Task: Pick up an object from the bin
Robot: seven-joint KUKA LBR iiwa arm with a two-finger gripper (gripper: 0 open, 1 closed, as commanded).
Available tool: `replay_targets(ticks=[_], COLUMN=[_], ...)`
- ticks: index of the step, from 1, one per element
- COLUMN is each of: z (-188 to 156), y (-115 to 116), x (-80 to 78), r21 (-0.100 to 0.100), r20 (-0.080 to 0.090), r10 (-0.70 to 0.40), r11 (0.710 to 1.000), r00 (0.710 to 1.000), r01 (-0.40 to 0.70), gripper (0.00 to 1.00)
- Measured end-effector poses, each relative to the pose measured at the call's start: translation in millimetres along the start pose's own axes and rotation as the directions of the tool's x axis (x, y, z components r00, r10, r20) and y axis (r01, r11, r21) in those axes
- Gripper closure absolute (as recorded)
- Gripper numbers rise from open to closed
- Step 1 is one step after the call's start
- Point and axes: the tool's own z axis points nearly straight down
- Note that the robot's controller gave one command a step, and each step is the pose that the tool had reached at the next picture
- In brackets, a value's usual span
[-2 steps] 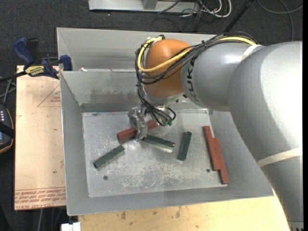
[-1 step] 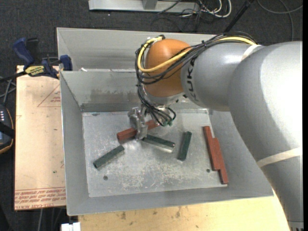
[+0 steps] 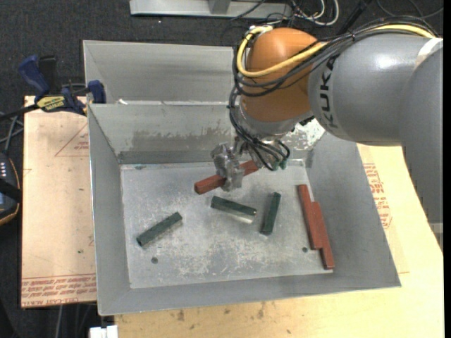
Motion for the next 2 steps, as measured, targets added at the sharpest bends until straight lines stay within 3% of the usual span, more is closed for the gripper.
replay_targets(ticks=[1, 2], z=[0.0, -46.9], y=[0.0, -10.0], x=[0.0, 14.6], r21=[0.000, -0.001], r20=[0.000, -0.004], r10=[0.000, 0.001], r11=[1.000, 1.000], r00=[1.000, 1.000], r01=[0.000, -0.001], gripper=[1.00, 1.00])
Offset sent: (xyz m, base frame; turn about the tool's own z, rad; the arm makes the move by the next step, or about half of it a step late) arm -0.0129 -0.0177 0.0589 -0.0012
